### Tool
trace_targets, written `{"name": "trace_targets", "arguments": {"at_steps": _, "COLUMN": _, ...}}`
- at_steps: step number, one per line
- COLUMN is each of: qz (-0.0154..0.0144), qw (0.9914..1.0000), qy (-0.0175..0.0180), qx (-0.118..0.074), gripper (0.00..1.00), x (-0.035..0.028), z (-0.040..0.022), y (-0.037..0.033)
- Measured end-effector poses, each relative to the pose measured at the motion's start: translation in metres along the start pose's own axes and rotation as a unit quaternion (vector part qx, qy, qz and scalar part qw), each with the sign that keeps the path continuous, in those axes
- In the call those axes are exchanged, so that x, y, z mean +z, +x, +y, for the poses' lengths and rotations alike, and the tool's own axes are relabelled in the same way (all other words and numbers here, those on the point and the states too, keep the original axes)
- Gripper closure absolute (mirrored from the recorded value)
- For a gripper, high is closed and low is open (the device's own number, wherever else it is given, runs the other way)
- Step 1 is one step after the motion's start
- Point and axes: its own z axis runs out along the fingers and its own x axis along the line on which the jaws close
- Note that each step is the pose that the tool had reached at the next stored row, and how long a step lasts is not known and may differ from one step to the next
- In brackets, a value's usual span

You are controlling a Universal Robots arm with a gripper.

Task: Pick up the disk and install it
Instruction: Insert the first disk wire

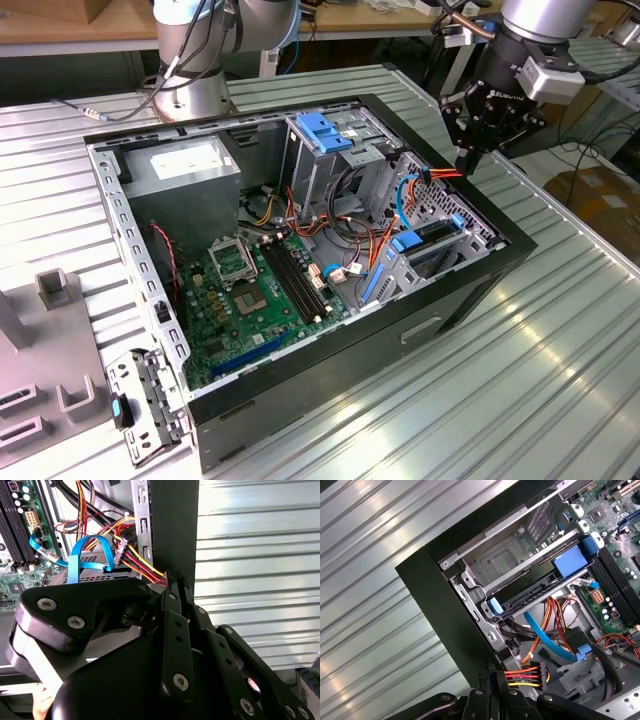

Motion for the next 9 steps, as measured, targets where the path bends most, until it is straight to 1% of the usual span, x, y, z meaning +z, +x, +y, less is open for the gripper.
{"name": "trace_targets", "arguments": {"at_steps": 3, "qz": 0.0003, "qw": 0.99986, "qy": -0.0013, "qx": 0.017, "gripper": 0.84, "x": 0.0, "z": 0.0002, "y": -0.0002}}
{"name": "trace_targets", "arguments": {"at_steps": 9, "qz": 0.0005, "qw": 0.99927, "qy": -0.003, "qx": 0.038, "gripper": 0.84, "x": -0.0001, "z": 0.0013, "y": -0.0018}}
